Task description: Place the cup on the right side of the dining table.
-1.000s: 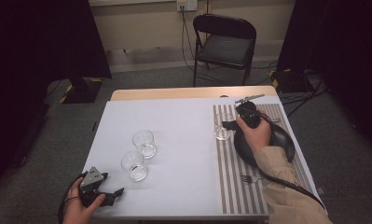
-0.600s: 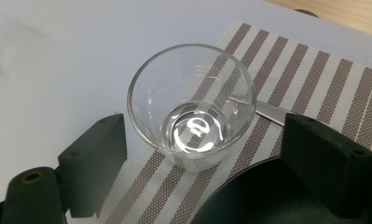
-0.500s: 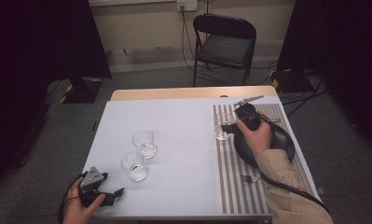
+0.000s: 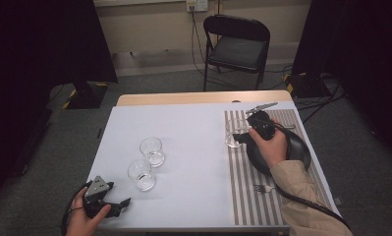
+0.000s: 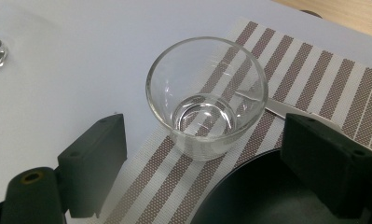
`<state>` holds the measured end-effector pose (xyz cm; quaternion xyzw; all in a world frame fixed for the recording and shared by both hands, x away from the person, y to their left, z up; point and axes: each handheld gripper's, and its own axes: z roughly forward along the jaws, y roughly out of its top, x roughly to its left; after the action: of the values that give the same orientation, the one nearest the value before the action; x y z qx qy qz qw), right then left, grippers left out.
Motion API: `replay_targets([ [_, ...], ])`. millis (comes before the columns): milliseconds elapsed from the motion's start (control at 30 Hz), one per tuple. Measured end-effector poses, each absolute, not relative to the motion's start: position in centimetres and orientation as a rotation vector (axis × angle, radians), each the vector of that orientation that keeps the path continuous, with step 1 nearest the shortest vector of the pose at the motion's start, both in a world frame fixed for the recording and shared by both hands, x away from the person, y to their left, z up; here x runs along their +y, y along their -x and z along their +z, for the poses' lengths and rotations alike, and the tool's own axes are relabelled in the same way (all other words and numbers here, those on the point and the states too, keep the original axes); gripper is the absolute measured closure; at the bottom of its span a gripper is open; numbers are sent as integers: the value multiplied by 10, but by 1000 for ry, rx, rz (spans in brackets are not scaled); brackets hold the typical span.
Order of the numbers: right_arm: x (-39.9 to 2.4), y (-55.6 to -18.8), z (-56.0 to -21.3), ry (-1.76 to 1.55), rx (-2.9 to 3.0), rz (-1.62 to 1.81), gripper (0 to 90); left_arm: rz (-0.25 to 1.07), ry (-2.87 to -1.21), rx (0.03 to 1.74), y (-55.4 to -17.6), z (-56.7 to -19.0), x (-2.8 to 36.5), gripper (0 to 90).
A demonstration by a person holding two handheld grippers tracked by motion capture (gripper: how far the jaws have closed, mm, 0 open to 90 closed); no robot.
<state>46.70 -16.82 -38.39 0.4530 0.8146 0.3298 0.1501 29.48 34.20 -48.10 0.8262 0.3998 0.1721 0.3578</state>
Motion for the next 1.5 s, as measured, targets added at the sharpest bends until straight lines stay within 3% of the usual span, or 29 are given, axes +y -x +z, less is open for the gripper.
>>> replay_targets([
  [1500,-150,-443,-391,-1213,2447,987,138,447,-2129,1032,-295,-481,342,84],
])
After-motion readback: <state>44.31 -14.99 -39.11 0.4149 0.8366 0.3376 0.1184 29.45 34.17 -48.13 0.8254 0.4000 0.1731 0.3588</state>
